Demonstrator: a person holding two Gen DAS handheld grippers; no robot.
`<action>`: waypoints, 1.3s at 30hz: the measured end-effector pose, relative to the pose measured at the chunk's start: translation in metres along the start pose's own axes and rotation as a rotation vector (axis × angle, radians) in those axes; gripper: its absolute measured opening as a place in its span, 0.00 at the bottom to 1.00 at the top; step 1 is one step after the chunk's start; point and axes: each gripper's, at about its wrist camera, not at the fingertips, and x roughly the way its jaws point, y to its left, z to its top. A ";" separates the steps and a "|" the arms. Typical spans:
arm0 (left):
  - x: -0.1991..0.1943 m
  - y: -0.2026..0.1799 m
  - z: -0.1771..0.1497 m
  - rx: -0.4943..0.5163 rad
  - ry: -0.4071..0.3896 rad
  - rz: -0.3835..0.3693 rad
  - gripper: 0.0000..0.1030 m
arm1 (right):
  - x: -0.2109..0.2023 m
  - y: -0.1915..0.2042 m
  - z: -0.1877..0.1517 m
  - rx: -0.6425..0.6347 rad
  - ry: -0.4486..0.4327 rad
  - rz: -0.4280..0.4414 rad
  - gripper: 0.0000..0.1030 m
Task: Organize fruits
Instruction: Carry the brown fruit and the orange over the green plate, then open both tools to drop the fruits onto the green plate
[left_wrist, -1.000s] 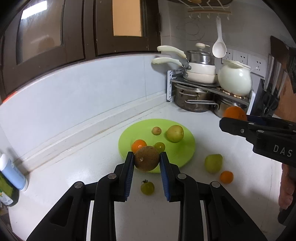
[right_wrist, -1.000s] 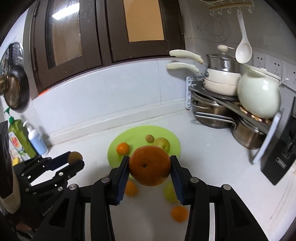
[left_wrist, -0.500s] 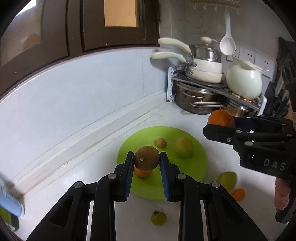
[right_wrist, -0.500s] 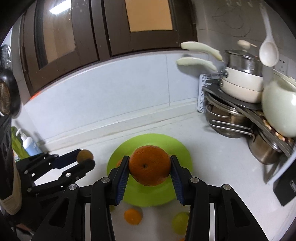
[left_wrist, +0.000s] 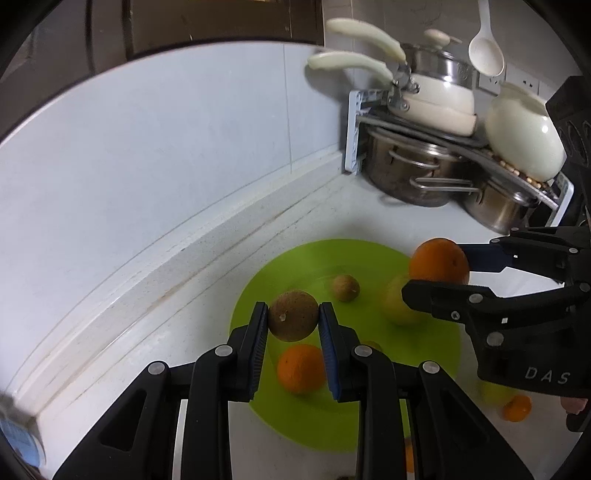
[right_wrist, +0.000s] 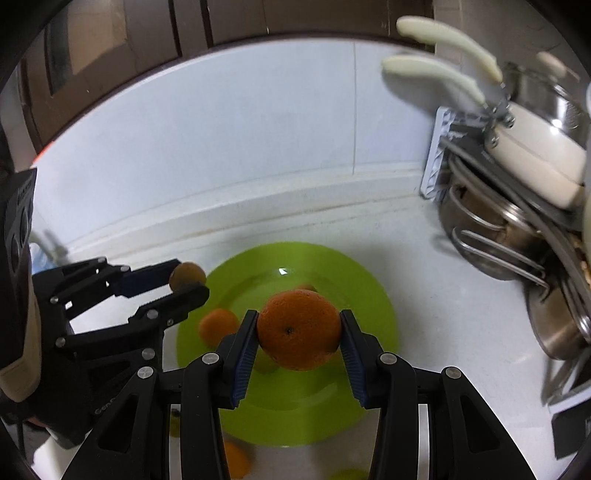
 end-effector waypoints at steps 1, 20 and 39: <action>0.004 0.000 0.001 0.001 0.006 0.000 0.27 | 0.003 0.000 0.000 -0.003 0.005 -0.001 0.43; 0.022 -0.002 0.002 0.048 0.032 -0.007 0.31 | 0.020 -0.006 0.010 -0.014 0.023 0.024 0.43; -0.020 0.013 -0.009 -0.046 -0.001 0.059 0.51 | 0.009 0.003 0.012 -0.039 0.006 0.014 0.47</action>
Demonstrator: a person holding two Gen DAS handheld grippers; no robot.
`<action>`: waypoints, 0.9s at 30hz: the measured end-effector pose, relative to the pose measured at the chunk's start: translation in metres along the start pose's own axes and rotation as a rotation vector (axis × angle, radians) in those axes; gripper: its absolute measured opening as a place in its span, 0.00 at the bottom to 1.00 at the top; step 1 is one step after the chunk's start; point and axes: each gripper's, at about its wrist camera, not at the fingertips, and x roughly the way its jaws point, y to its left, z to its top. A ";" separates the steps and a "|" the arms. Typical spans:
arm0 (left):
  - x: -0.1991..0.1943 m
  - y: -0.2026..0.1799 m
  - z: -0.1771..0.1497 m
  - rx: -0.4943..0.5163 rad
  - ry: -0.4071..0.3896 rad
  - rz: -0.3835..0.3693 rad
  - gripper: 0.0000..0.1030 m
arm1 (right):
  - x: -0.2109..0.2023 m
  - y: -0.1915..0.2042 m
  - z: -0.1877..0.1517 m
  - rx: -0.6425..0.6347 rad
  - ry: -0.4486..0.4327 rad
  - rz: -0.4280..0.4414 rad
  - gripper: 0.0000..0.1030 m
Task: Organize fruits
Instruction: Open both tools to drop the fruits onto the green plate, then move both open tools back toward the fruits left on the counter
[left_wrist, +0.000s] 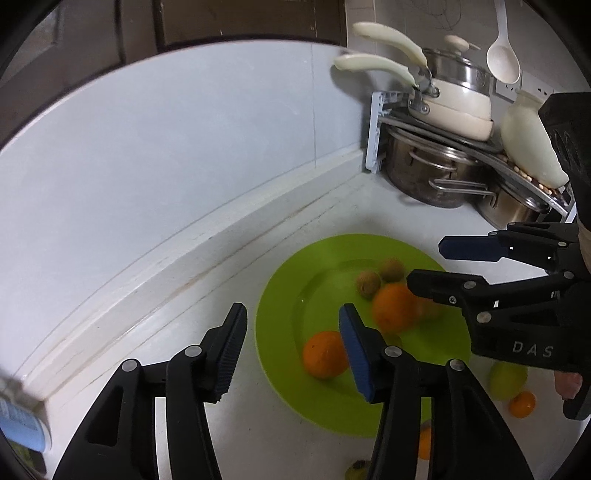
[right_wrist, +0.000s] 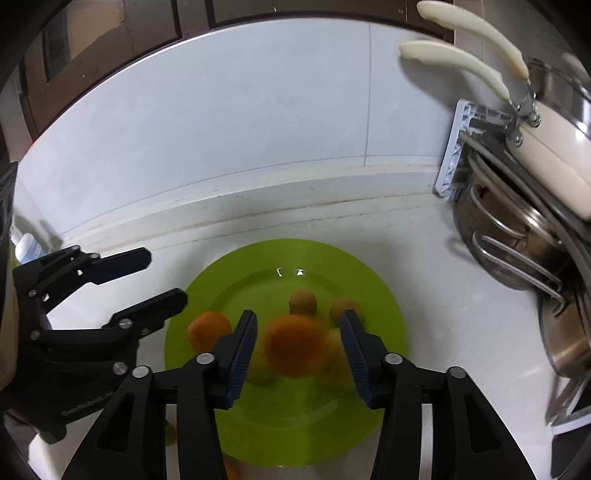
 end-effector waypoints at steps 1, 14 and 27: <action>-0.005 0.001 -0.001 -0.007 -0.007 -0.004 0.53 | -0.005 0.001 0.000 -0.001 -0.007 -0.001 0.47; -0.078 -0.006 -0.016 -0.047 -0.111 -0.015 0.58 | -0.076 0.018 -0.019 -0.022 -0.143 -0.015 0.47; -0.146 -0.013 -0.051 -0.063 -0.195 0.018 0.63 | -0.142 0.048 -0.052 -0.023 -0.259 -0.099 0.51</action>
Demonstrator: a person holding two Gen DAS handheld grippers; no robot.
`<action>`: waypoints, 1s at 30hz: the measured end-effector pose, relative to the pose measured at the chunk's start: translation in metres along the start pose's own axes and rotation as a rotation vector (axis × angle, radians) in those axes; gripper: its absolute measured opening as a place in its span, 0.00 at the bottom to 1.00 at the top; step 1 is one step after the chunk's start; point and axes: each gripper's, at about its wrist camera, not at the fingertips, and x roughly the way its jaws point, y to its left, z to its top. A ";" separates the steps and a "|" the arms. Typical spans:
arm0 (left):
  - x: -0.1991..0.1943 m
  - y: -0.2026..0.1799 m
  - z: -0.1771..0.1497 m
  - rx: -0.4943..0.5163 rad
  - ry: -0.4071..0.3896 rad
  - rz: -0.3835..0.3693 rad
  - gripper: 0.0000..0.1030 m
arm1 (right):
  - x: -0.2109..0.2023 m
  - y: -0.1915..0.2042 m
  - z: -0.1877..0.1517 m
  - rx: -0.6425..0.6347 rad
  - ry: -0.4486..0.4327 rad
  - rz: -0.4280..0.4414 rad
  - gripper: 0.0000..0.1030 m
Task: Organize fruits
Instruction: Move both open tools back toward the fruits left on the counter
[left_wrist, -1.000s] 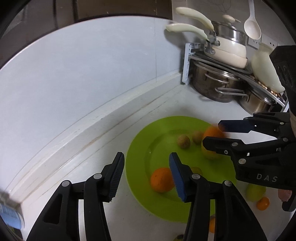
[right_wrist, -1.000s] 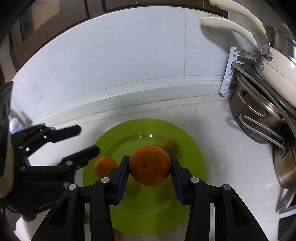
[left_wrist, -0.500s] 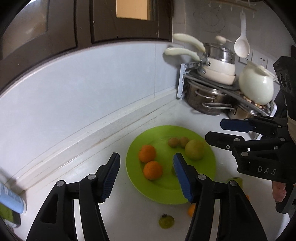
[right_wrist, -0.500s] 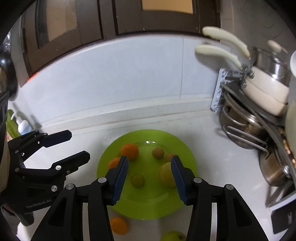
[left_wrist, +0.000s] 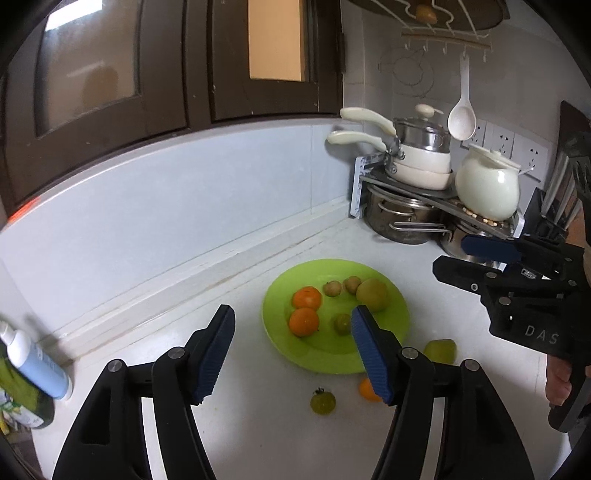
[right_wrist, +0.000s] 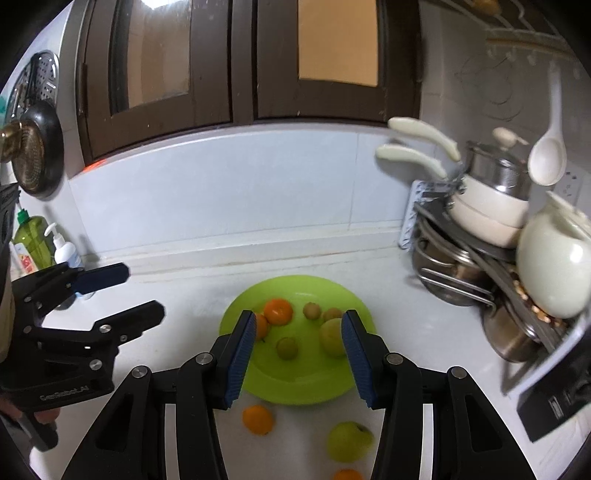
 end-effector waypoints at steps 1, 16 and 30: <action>-0.005 -0.001 -0.003 -0.004 -0.006 0.001 0.64 | -0.007 0.001 -0.002 0.002 -0.013 -0.009 0.53; -0.046 -0.005 -0.043 -0.024 -0.022 0.039 0.70 | -0.067 0.027 -0.043 0.011 -0.125 -0.082 0.68; -0.018 0.002 -0.075 0.080 0.023 -0.013 0.70 | -0.024 0.042 -0.085 -0.025 -0.001 -0.002 0.68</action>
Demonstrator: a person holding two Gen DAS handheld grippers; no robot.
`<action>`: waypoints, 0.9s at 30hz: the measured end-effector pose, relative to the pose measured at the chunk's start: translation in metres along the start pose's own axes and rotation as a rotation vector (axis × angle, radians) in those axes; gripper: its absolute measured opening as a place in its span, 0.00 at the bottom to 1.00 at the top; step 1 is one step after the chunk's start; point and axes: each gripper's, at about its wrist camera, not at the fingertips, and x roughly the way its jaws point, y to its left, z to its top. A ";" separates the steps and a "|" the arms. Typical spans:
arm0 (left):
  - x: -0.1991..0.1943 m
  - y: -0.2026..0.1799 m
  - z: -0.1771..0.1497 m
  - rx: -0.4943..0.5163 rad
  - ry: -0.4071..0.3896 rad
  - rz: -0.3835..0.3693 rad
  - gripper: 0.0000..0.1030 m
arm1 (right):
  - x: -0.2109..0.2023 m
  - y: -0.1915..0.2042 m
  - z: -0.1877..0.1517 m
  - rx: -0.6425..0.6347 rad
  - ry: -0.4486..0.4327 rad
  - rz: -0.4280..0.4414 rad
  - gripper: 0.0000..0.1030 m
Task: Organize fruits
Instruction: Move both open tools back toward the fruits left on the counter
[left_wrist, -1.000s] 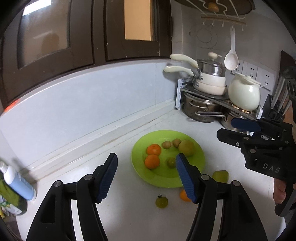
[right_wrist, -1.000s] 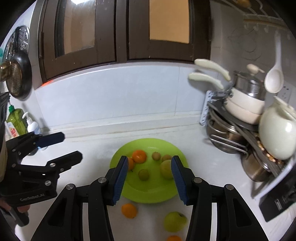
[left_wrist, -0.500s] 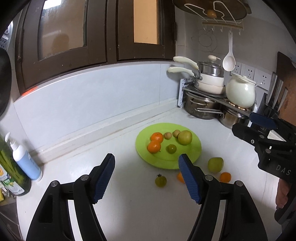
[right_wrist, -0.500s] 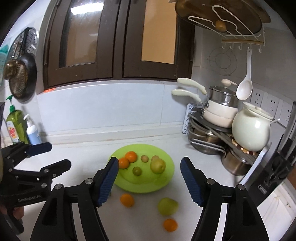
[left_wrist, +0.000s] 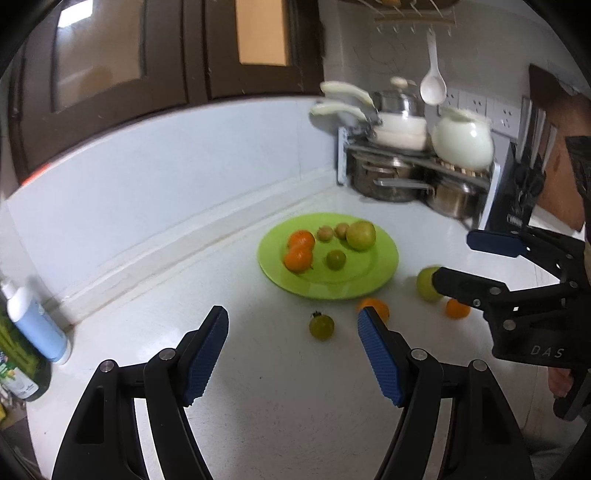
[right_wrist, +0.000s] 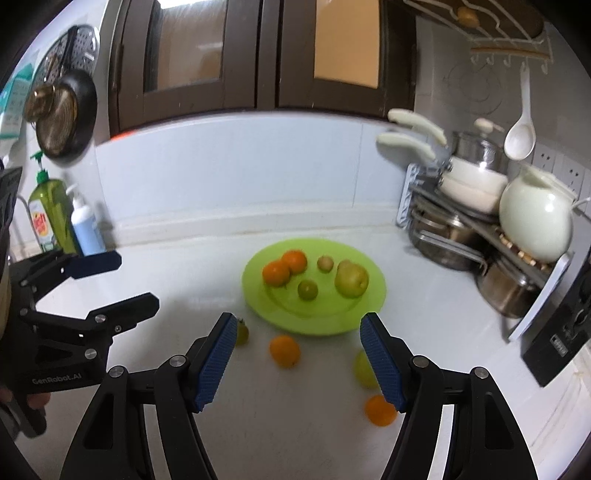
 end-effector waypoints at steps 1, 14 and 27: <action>0.005 0.001 -0.001 0.009 0.009 -0.011 0.70 | 0.006 0.001 -0.002 -0.002 0.015 0.008 0.68; 0.072 0.009 -0.019 0.030 0.122 -0.121 0.61 | 0.067 0.001 -0.022 -0.021 0.155 0.028 0.67; 0.118 0.006 -0.009 0.046 0.192 -0.194 0.47 | 0.107 -0.008 -0.027 -0.012 0.248 0.078 0.53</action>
